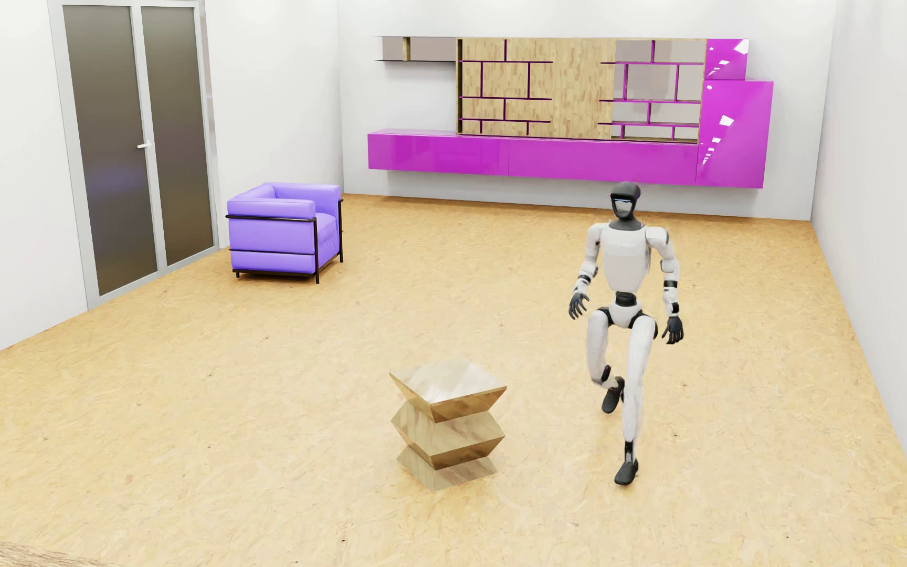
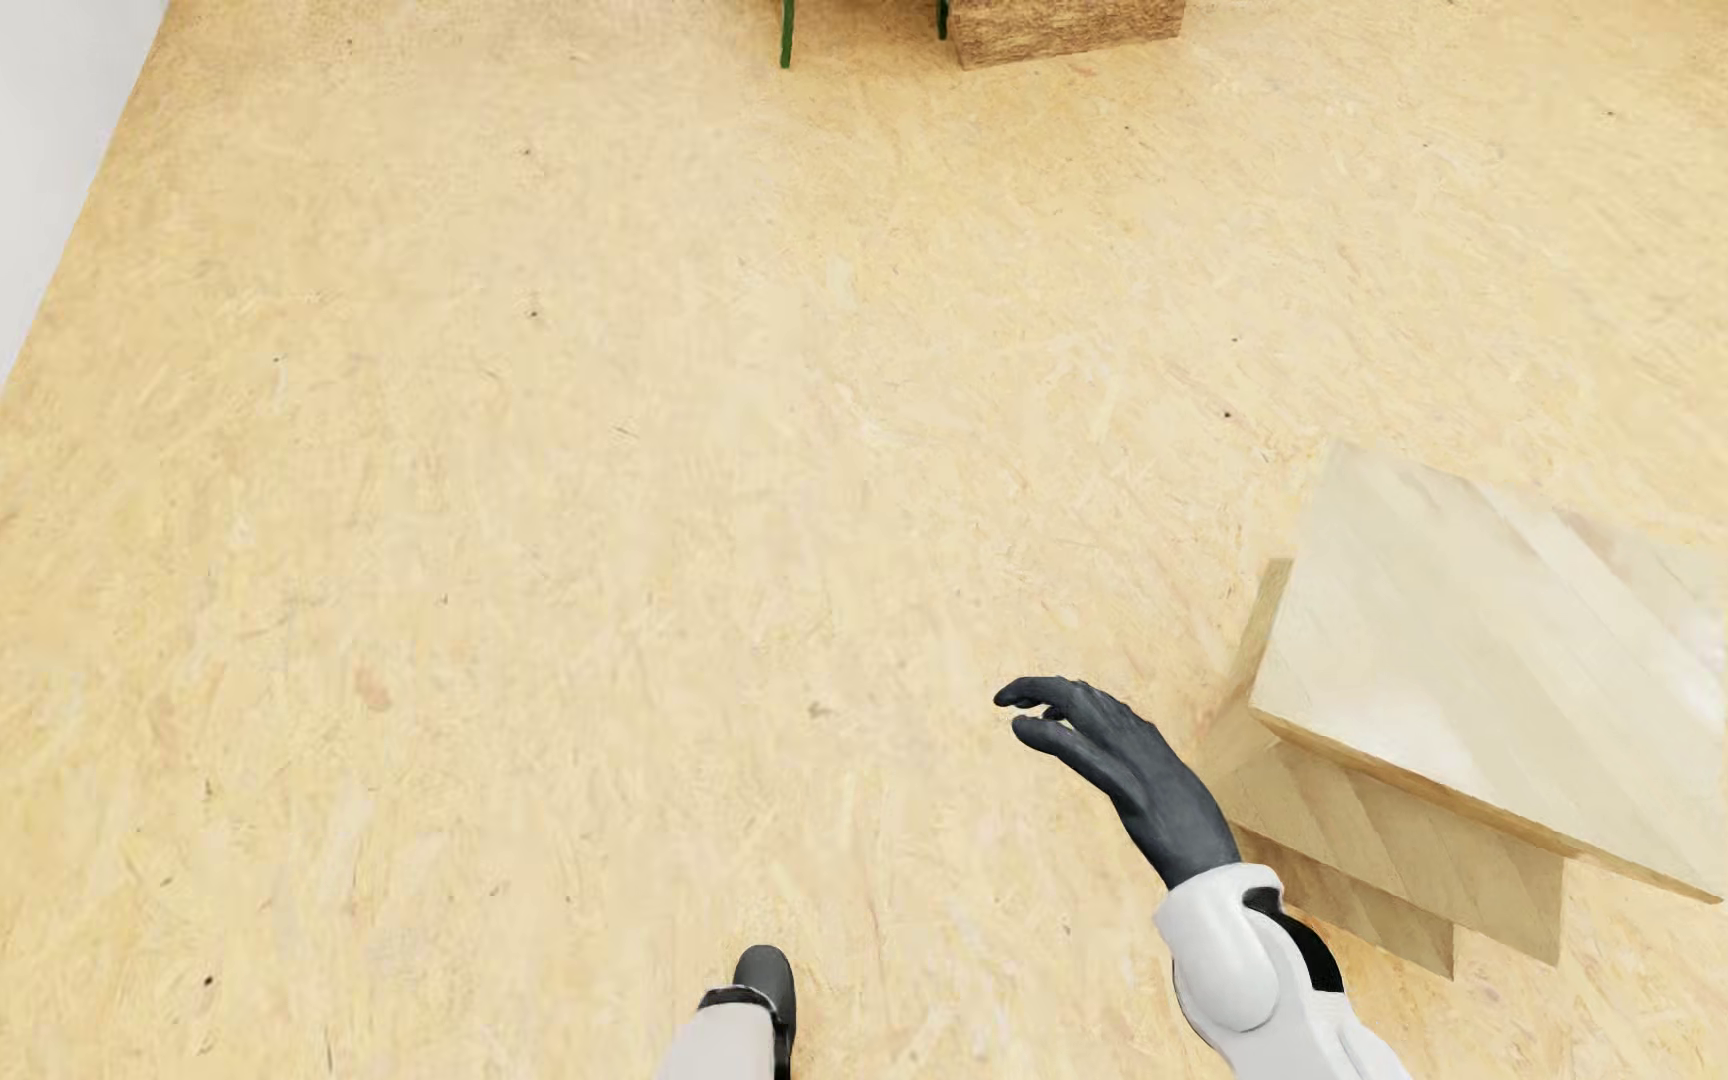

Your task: Move towards the dark purple endtable

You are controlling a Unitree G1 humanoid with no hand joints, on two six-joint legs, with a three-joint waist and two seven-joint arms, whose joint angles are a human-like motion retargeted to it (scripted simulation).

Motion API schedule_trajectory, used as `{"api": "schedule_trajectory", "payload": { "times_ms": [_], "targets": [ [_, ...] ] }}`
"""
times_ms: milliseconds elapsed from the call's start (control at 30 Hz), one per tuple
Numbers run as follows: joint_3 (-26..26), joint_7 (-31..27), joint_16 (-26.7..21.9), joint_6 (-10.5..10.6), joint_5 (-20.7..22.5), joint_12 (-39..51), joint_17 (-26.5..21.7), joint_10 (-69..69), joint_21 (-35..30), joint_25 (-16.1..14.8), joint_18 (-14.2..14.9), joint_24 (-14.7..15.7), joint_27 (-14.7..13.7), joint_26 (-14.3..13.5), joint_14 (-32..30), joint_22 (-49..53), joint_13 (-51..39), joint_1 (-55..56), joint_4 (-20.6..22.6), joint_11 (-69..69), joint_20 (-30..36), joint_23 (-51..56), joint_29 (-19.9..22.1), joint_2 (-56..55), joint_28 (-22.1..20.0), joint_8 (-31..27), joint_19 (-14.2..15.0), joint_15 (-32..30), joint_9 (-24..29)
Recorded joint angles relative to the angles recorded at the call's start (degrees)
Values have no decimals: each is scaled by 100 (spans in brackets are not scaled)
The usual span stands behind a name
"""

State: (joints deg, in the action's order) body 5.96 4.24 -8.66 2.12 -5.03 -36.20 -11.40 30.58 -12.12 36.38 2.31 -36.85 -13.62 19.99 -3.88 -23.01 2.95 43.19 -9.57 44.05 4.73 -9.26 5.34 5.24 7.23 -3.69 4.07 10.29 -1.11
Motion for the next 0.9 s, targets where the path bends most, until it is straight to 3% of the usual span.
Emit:
{"api": "schedule_trajectory", "payload": {
  "times_ms": [33, 67, 100, 133, 167, 233, 267, 300, 333, 367, 400, 433, 467, 500, 533, 567, 600, 633, 667, 700, 733, 767, 800, 833, 900],
  "targets": [
    [-65, 456, 203, -45, -374, 13, 33, 917, -57, -64, -120, -112, 85, 65, 692, -5, 435, -83, -178, 1688, 63, 335, -76, -793, -146, -138, -45, -721, 88],
    [-207, 879, 280, -112, -914, 320, 204, 1377, -49, 22, -164, -209, 312, 213, 1320, -180, 827, -392, -306, 2981, 210, 381, -62, -1812, -262, -75, -674, -453, 184],
    [-424, 1324, 243, -174, -1235, 799, 386, 1369, 7, 307, -179, -285, 540, 374, 1769, -440, 1118, -943, -307, 3578, 454, 205, 108, -2774, -392, 77, -1290, 60, 254],
    [-670, 1763, 79, -212, -965, 1322, 534, 1068, 123, 542, -194, -363, 680, 471, 2106, -709, 1352, -1629, -188, 3609, 812, -96, 408, -3558, -499, 137, -1370, 266, 290],
    [-900, 2185, -208, -217, -306, 1822, 660, 684, 341, 442, -221, -416, 734, 453, 2393, -921, 1579, -2316, 9, 3161, 1249, -455, 691, -4131, -529, 141, -907, 429, 300],
    [-1300, 2963, -955, -149, 1209, 2483, 613, 146, 1059, -341, -280, -419, 815, 132, 2963, -843, 2050, -3455, 537, 1228, 1963, -1013, 862, -4762, -472, -25, 234, 320, 291],
    [-1474, 3252, -1396, -99, 1647, 2808, 553, -21, 1559, -606, -376, -275, 874, -25, 3147, -675, 2314, -3892, 820, -210, 2190, -1120, 903, -4805, -439, 92, 708, -383, 278],
    [-1600, 3362, -1855, -93, 1545, 3227, 647, 43, 2159, -830, -428, -157, 1309, -99, 3156, -426, 2445, -4203, 1103, -1637, 2251, -868, 895, -4682, -278, 1280, 694, -1582, 244],
    [-1702, 3317, -2245, -133, 1068, 3631, 930, 698, 2903, -1083, -144, -134, 1550, -91, 2998, -231, 2785, -4261, 1191, -2295, 2300, -553, 1008, -4296, -262, 3492, -1688, -2126, 186],
    [-1958, 3004, -2543, -151, 500, 3968, 1275, 2184, 3715, -1359, 375, -260, 1638, -40, 2250, -67, 3164, -4008, 1127, -2051, 2325, -246, 1219, -3816, -426, 3628, -1821, -391, 158],
    [-2200, 2645, -2813, -202, 197, 4193, 1677, 3992, 4363, -1628, 578, -409, 1460, 59, 1255, 11, 3331, -3439, 844, -1332, 2195, -219, 1474, -3749, -787, 3535, -1826, 493, 213],
    [-2371, 2436, -2985, -226, 102, 3991, 1908, 5374, 4790, -1817, 447, -437, 1432, 179, 1285, 157, 3054, -2776, 343, -476, 1750, -313, 1764, -3937, -1350, 3213, -1827, 957, 319],
    [-2399, 2215, -2899, -246, 192, 3492, 1955, 6087, 4903, -1952, -283, -217, 1437, 258, 1589, 289, 2563, -2072, -264, 103, 1133, -432, 2011, -4117, -1904, 2781, -1827, 1210, 409],
    [-2290, 1891, -2754, -278, 433, 2987, 1847, 5999, 4640, -1977, -662, 200, 1279, 252, 1876, 303, 2177, -1435, -739, 353, 683, -562, 1959, -4221, -2125, 2272, -1827, 1294, 447],
    [-2084, 1460, -2601, -320, 739, 2459, 1610, 5298, 3934, -1638, -1008, 476, 1047, 200, 1980, 195, 1873, -866, -950, 350, 516, -715, 1609, -4225, -1977, 1716, -1827, 1223, 446],
    [-1837, 985, -2498, -363, 1009, 2074, 1188, 4092, 3011, -904, -1022, 428, 765, 181, 2140, -20, 1750, -585, -953, 306, 570, -859, 981, -4192, -1514, 1167, -1826, 1111, 420],
    [-1570, 257, -2351, -409, 1166, 1713, 734, 2682, 2107, 31, -945, 153, 619, 176, 1854, -171, 1571, -558, -799, 316, 632, -906, 212, -4138, -1053, 824, -1828, 1101, 385],
    [-1298, -1279, -2040, -470, 1147, 1396, 378, 1532, 1362, 761, -4, -105, 560, 171, 737, -232, 1324, -799, -300, 382, 575, -827, -619, -4080, -768, 659, -1856, 1275, 340],
    [-1143, -2323, -1671, -493, 1267, 1080, 229, 1079, 748, 1096, 1131, -233, 553, 180, 1205, -202, 1017, -1503, 112, 649, 343, -715, -1311, -4181, -697, 286, -1686, 1476, 301],
    [-1090, -2001, -1203, -500, 1435, 874, 168, 824, 321, 1094, 1186, -284, 593, 181, 2019, -157, 698, -2050, 114, 990, 95, -602, -1635, -4347, -771, -314, -1284, 1555, 297],
    [-1031, -904, -724, -526, 1302, 869, 155, 523, 111, 923, 1189, -368, 678, 206, 2601, -200, 460, -2422, -130, 1185, -63, -543, -1552, -4528, -913, -431, -1070, 1545, 302],
    [-938, -123, -320, -575, 696, 1075, 199, 87, 114, 786, 1189, -499, 825, 298, 2851, -373, 370, -2742, -157, 1099, -111, -551, -1220, -4668, -1057, 277, -1151, 1514, 285],
    [-871, 210, -10, -622, 84, 1406, 266, -376, 236, 776, 1189, -604, 1013, 430, 2798, -642, 416, -2990, -8, 915, -48, -590, -855, -4641, -1110, 1111, -1263, 1466, 248],
    [-847, 435, 169, -648, -294, 1759, 339, -683, 370, 824, 1189, -635, 1182, 495, 2678, -907, 511, -3145, 108, 819, 124, -662, -614, -4553, -993, 1677, -1076, 1428, 205],
    [-851, 941, 117, -650, -605, 2411, 395, -579, 639, 711, 1161, -556, 1415, 136, 2661, -1161, 633, -3104, 162, 1270, 722, -951, -572, -4444, -504, 1903, -982, 1621, 147]
  ]
}}
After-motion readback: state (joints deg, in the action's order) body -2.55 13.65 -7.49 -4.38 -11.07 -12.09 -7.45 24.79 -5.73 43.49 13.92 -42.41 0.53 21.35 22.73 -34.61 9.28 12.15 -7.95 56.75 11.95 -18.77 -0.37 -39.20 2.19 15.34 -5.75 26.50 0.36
